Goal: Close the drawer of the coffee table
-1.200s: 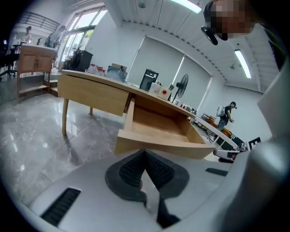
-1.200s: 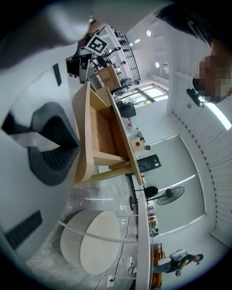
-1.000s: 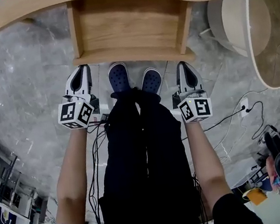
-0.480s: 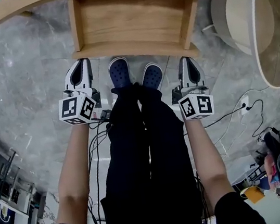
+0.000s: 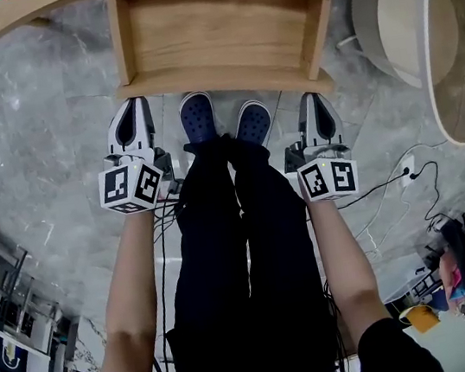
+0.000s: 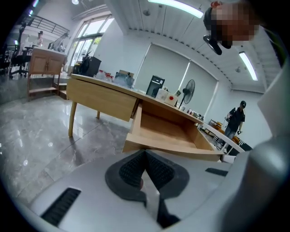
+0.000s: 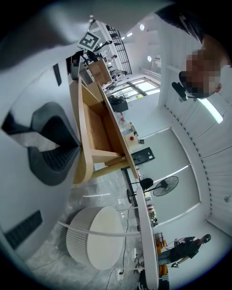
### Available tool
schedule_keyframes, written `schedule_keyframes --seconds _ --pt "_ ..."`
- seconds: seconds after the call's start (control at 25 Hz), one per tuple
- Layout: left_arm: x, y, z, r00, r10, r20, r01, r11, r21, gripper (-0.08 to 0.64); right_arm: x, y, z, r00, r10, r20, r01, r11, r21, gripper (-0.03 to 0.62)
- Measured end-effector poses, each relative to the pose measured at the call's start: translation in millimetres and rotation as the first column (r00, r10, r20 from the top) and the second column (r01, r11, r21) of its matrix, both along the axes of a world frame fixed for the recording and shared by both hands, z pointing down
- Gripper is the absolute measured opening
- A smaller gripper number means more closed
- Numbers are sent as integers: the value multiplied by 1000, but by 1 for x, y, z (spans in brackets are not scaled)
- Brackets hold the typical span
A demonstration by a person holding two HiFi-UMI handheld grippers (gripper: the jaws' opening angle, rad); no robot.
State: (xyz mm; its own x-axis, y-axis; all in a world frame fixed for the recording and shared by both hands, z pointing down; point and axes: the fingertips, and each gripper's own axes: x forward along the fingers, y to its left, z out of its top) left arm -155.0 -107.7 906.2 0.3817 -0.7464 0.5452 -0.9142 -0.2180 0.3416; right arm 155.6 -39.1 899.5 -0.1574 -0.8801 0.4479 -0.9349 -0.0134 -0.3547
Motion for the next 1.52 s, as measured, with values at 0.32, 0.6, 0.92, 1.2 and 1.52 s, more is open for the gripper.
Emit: schedule_keyframes --seconds 0.32,0.6,0.92,1.2,1.52 --pt "1 -4 -16 998 60 24 -61 997 46 25 0 -3 -14 1000 8 -12 -8 1000 23 26" --pt "2 -13 -30 999 44 12 -44 998 46 25 2 -11 -28 1000 -11 -8 11 999 31 26" --pt "5 -20 -39 997 69 42 -70 997 13 25 4 -18 -35 1000 -4 -5 4 1000 -4 26" --pt "7 -28 -39 995 82 51 -82 997 -4 25 6 -26 -35 1000 -5 -24 4 1000 -26 26" --pt "8 -42 -37 994 99 44 -99 995 -9 25 7 -39 -32 1000 -5 -21 4 999 -43 26"
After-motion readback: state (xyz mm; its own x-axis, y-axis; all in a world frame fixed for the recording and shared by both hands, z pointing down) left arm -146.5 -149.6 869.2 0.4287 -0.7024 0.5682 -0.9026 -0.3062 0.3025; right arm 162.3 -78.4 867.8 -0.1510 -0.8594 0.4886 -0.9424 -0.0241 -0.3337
